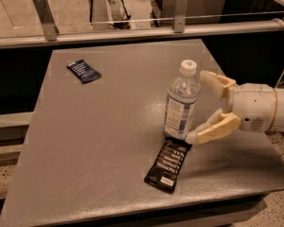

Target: Move blue plastic bottle near rxbar chocolate

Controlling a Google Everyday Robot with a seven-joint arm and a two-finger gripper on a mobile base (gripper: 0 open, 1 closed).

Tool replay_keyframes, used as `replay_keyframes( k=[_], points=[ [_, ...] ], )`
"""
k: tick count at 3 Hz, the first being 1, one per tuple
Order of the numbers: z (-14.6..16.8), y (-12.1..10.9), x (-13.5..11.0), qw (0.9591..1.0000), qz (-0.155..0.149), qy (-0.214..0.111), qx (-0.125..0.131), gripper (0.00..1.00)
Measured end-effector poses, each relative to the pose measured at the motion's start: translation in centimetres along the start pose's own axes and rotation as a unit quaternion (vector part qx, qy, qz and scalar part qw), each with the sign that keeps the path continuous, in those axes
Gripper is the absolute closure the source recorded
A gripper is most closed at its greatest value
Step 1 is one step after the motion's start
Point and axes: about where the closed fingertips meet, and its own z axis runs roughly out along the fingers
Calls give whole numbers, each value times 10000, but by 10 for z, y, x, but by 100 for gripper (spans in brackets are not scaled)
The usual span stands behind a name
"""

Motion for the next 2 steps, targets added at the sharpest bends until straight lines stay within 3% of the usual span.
replay_keyframes(
  k=[1, 2],
  points=[
    [-29, -17, -15, 9990, 144, -408, -122, 0],
    [-71, -34, -58, 9972, -49, -720, -216, 0]
  ],
)
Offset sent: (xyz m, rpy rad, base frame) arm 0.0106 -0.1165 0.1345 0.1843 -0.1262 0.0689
